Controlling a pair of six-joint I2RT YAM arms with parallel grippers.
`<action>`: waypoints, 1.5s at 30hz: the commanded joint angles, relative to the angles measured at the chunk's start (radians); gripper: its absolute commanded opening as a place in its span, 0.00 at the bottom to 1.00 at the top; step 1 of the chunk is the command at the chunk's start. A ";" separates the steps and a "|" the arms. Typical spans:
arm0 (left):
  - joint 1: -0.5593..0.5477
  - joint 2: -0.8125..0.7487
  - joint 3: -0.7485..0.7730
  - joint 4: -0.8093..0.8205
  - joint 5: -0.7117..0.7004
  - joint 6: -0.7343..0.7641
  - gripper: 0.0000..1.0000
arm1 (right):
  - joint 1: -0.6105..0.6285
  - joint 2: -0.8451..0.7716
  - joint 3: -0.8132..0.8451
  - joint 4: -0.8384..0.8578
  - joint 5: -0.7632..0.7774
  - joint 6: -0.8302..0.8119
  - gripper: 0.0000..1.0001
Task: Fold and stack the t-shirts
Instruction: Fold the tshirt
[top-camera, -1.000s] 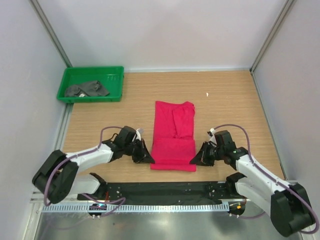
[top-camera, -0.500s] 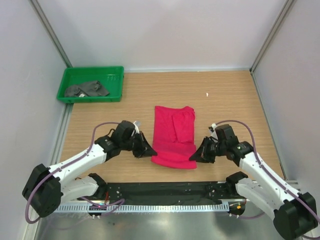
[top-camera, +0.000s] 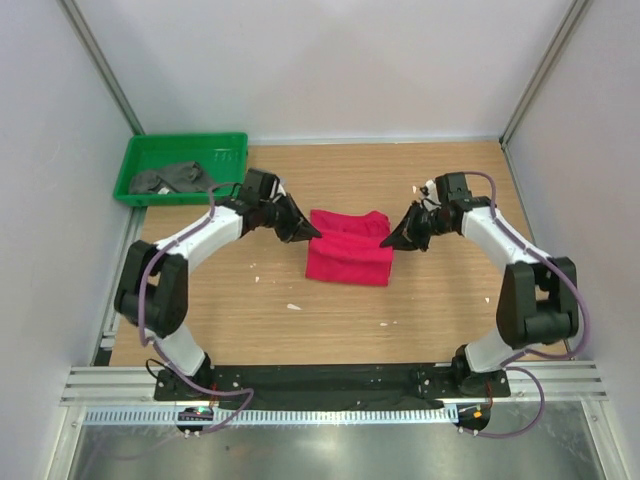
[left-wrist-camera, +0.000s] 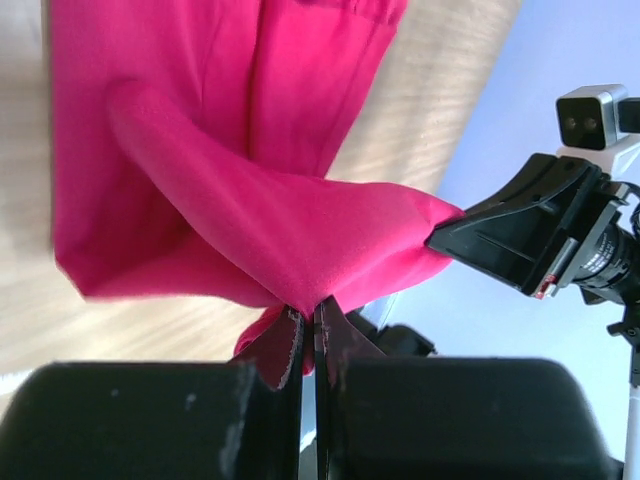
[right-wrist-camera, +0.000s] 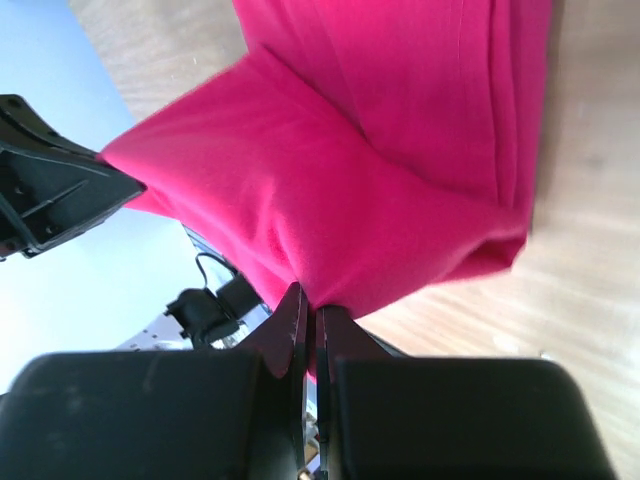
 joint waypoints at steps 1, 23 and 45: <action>0.022 0.099 0.141 -0.024 0.073 0.038 0.00 | -0.024 0.110 0.111 -0.002 -0.071 -0.065 0.01; 0.184 0.329 0.462 -0.136 -0.115 0.270 0.72 | -0.176 0.624 0.804 -0.003 -0.001 -0.184 0.60; -0.079 0.293 0.238 0.079 -0.048 0.281 0.29 | 0.221 0.267 0.179 0.265 0.453 -0.137 0.34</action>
